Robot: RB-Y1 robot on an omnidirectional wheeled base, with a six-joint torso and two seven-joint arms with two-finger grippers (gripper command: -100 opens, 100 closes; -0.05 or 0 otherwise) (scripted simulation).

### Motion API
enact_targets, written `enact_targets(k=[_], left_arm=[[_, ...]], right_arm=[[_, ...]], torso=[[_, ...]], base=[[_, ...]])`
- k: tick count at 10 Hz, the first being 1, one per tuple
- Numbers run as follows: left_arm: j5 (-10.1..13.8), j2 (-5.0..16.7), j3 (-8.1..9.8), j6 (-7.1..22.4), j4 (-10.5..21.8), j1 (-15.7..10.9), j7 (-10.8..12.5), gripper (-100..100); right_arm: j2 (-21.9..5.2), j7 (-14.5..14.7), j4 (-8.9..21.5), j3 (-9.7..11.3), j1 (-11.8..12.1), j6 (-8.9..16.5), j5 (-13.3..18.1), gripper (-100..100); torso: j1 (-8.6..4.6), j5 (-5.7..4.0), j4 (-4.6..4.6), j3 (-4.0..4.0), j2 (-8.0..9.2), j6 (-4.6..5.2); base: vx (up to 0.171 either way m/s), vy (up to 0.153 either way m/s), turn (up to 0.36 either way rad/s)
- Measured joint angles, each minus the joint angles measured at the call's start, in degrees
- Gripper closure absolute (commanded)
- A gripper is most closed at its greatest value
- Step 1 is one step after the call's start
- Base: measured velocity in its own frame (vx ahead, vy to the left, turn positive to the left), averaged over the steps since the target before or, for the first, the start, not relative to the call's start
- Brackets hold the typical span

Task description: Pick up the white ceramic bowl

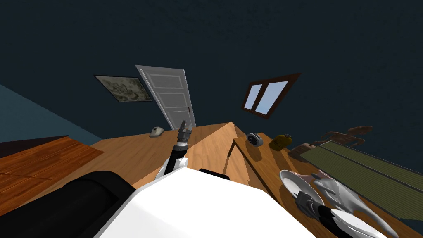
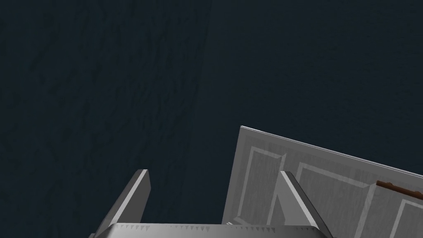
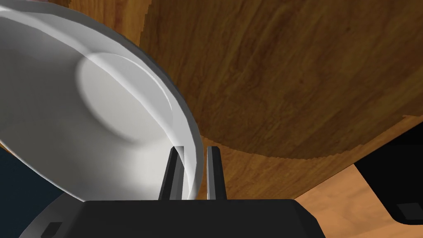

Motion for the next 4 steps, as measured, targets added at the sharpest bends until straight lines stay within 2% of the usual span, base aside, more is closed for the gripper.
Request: enact_targets(k=[2, 3, 4], left_arm=[[0.0, 0.0, 0.0, 0.0, 0.0, 0.0, 0.0, 0], [0.0, 0.0, 0.0, 0.0, 0.0, -0.01, 0.0, 0], [0.0, 0.0, 0.0, 0.0, 0.0, -0.01, 0.0, 0]], right_arm=[[-0.19, 2.91, -0.07, -0.68, 0.26, -0.89, -1.04, 100], [-0.25, 4.16, -0.04, -0.87, 0.25, -1.25, -1.37, 100], [-0.25, 4.4, -0.03, -0.88, 0.25, -1.29, -1.4, 0]], torso=[[0.07, 0.03, 0.03, -0.01, -0.05, -0.05], [0.03, 0.04, 0.04, 0.01, -0.02, -0.09], [-0.03, 0.02, 0.06, 0.07, 0.1, -0.1]], base=[[0.08, 0.035, -0.126], [0.025, 0.009, -0.011], [0.005, 0.002, 0.003]])
